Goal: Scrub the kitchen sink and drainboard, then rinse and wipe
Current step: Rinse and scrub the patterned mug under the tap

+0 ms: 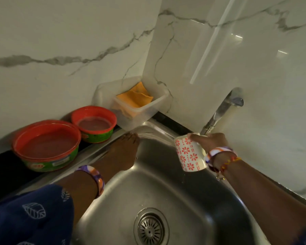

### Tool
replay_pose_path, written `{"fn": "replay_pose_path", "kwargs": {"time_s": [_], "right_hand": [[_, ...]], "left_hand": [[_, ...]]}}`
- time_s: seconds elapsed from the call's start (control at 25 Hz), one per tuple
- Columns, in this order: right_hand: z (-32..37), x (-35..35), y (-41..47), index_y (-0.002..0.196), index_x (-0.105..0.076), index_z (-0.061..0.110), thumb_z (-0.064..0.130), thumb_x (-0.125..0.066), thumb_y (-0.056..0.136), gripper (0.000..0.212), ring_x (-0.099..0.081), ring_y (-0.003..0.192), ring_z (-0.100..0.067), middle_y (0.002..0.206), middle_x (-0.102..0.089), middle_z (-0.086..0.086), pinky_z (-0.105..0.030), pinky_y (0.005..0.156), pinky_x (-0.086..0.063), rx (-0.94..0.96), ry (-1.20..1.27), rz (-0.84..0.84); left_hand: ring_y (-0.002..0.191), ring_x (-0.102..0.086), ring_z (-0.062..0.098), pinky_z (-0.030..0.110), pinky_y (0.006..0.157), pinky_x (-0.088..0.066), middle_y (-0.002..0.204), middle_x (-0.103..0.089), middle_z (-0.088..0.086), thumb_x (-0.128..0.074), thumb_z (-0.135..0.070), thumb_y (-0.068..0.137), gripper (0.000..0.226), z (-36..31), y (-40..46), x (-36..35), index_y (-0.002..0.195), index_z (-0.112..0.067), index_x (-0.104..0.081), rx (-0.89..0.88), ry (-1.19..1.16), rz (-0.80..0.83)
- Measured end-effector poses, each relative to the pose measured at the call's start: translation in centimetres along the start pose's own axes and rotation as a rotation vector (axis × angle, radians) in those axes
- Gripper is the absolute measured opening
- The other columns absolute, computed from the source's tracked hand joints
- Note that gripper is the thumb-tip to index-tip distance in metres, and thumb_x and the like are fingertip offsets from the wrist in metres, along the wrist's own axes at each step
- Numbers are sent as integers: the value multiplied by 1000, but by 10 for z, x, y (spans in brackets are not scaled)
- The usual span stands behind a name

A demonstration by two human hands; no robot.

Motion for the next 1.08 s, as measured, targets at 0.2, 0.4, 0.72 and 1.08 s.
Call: {"fn": "replay_pose_path", "kwargs": {"time_s": [0.2, 0.4, 0.72, 1.08], "right_hand": [[57, -45, -5, 84, -67, 13, 48, -70, 75, 37, -60, 70, -20, 80, -64, -5, -26, 62, -46, 280, -276, 94], [77, -55, -41, 75, -64, 17, 42, -74, 74, 27, -60, 72, -17, 77, -63, 0, -23, 59, -46, 325, -297, 242], [57, 25, -135, 57, -56, 17, 37, -67, 81, 33, -47, 51, -2, 47, -54, 13, -9, 46, -35, 297, -323, 275], [-68, 176, -277, 58, -56, 5, 30, -63, 87, 39, -33, 47, -15, 55, -50, -5, -21, 48, -27, -42, -367, 45]], "left_hand": [[144, -16, 23, 33, 118, -12, 157, -15, 11, -41, -29, 98, 63, 10, -25, 11, 149, -5, -14, -71, -29, 96], [131, -42, 21, 29, 107, -36, 143, -43, 6, -42, -25, 96, 45, 28, -44, 18, 139, -11, -40, -151, -14, 198], [140, -29, 20, 34, 113, -28, 150, -34, 4, -45, -36, 95, 52, 37, -110, 25, 142, -15, -38, -180, 35, 566], [130, -42, 22, 33, 105, -33, 143, -44, 6, -41, -40, 98, 47, -133, -193, 109, 137, -14, -46, -500, -178, 461]]}}
Point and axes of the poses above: each hand's wrist, its own y-axis towards the middle knuckle, its own x-axis out of the back of the hand, z = x × y, the point moved 4 cm from there along y, towards the middle knuckle
